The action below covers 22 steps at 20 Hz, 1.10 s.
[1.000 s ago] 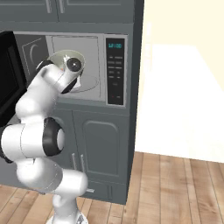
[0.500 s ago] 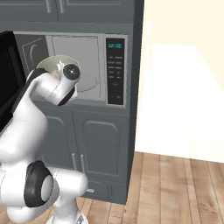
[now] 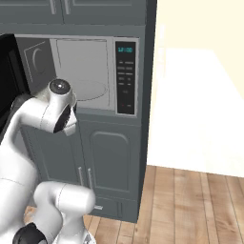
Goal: The microwave is finished heating the shrimp and lemon wedge. Take the bowl containing the food and place it on the dining counter.
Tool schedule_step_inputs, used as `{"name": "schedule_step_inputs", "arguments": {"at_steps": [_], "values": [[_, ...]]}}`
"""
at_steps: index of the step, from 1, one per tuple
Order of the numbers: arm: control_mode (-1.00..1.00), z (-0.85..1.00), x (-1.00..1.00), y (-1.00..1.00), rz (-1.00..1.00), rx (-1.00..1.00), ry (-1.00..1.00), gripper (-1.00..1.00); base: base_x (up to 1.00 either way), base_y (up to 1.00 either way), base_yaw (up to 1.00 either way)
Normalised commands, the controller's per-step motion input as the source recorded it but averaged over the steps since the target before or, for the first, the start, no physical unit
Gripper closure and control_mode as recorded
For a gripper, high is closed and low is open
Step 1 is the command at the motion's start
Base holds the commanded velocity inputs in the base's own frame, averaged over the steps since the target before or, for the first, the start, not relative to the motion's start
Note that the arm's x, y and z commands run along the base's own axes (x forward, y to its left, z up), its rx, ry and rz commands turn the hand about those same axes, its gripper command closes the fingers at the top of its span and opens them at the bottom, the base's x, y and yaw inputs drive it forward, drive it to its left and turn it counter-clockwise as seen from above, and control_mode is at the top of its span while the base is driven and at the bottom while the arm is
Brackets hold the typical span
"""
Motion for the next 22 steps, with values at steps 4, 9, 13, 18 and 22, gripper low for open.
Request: {"name": "schedule_step_inputs", "arguments": {"at_steps": [4, 9, 13, 18, 22], "values": [[-1.00, -0.02, -0.35, 0.01, 0.08, 0.00, -0.04, 1.00, 0.00, 0.00, 0.00], [-1.00, 0.00, 0.00, 0.00, 0.00, 0.00, 0.00, 1.00, 0.00, 0.00, 0.00], [-1.00, 0.00, 0.00, 0.00, 0.00, 0.00, 0.00, 1.00, 0.00, 0.00, 0.00], [-1.00, 0.00, -0.19, -0.03, 0.01, 0.00, 0.00, 1.00, 0.00, 0.00, 0.00], [1.00, 0.00, 0.00, 0.00, 0.00, 0.00, 0.00, 1.00, -0.89, -0.45, 0.24]]}}
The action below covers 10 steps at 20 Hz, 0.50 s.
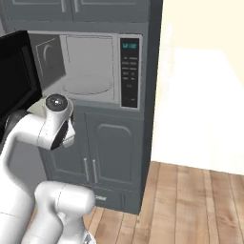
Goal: The microwave is finished heating the shrimp and lemon wedge. Take the bowl containing the food and place it on the dining counter.
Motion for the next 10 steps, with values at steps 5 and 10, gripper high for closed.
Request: {"name": "schedule_step_inputs", "arguments": {"at_steps": [5, 10], "values": [[1.00, 0.00, 0.00, 0.00, 0.00, 0.00, 0.00, 1.00, -1.00, -0.91, 0.46], [1.00, 0.00, 0.00, 0.00, 0.00, 0.00, 0.00, 1.00, -0.91, -0.55, 0.80]]}}
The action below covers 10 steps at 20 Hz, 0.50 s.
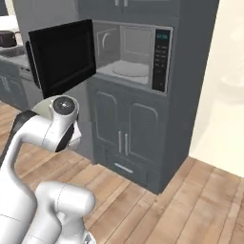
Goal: The microwave is finished heating the shrimp and lemon wedge. Take the bowl containing the food and place it on the dining counter.
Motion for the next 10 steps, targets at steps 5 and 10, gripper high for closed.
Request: {"name": "schedule_step_inputs", "arguments": {"at_steps": [5, 10], "values": [[1.00, 0.00, 0.00, 0.00, 0.00, 0.00, 0.00, 1.00, -0.41, -0.04, 1.00], [1.00, 0.00, 0.00, 0.00, 0.00, 0.00, 0.00, 1.00, -0.11, 0.02, 1.00]]}}
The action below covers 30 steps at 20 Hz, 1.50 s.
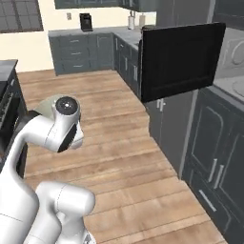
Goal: The microwave is finished heating the shrimp and lemon wedge. Take the bowl containing the food and place it on the dining counter.
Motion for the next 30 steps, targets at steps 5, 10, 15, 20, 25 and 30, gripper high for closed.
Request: {"name": "schedule_step_inputs", "arguments": {"at_steps": [5, 10, 15, 20, 25, 30], "values": [[1.00, 0.00, 0.00, 0.00, 0.00, 0.00, 0.00, 1.00, 0.11, 0.08, 0.96], [1.00, 0.00, 0.00, 0.00, 0.00, 0.00, 0.00, 1.00, 0.64, 0.00, 0.84], [1.00, 0.00, 0.00, 0.00, 0.00, 0.00, 0.00, 1.00, 0.42, -0.19, 0.89], [1.00, 0.00, 0.00, 0.00, 0.00, 0.00, 0.00, 1.00, 0.03, -0.09, 0.99], [1.00, 0.00, 0.00, 0.00, 0.00, 0.00, 0.00, 1.00, 0.25, -0.10, 0.95], [-1.00, 0.00, 0.08, -0.20, 0.05, 0.03, 0.00, 1.00, 0.27, -0.42, 0.32]]}}
